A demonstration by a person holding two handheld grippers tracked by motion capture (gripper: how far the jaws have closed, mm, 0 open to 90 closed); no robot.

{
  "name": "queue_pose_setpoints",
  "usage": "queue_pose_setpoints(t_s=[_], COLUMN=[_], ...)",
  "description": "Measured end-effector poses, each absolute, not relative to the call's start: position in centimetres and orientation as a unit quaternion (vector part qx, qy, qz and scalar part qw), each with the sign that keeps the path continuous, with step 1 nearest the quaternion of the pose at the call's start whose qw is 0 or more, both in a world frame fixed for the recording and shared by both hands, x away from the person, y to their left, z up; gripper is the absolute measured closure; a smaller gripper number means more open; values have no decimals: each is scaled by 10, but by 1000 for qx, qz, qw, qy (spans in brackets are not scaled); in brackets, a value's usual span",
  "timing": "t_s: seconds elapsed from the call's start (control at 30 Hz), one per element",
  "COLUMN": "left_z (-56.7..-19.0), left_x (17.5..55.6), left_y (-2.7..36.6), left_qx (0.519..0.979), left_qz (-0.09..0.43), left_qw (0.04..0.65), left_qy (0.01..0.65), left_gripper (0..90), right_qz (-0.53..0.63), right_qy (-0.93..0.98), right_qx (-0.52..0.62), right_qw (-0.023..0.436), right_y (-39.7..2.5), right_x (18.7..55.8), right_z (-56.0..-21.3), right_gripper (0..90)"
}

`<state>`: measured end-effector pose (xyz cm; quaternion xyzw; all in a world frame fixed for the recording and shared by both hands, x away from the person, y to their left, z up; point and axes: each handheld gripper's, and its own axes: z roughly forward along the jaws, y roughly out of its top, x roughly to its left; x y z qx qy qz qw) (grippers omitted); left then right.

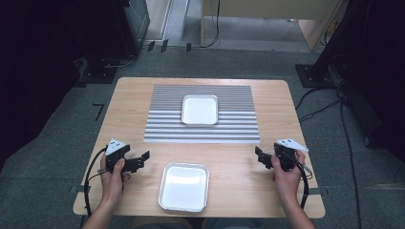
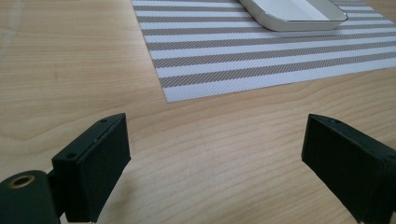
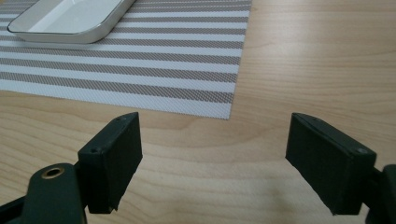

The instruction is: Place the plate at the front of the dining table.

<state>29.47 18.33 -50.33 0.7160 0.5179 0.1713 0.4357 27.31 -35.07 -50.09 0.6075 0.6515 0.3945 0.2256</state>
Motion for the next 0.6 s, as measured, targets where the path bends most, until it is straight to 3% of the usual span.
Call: queue_pose_setpoints(t_s=[0.27,0.37,0.6], left_z=[-507,-509,-512], left_x=[283,279,269], left_y=[201,209,224], left_qx=[706,706,697], left_qz=[177,173,212], left_qw=[432,430,397], left_qy=[532,535,558], left_gripper=[72,27,0], right_qz=[381,378,367], right_qy=[645,639,636], right_qx=[623,630,637], right_qw=[227,228,235], right_y=[-372,-379,-394], right_x=[257,251,237], right_z=[-509,-512,-513], right_gripper=[187,187,180])
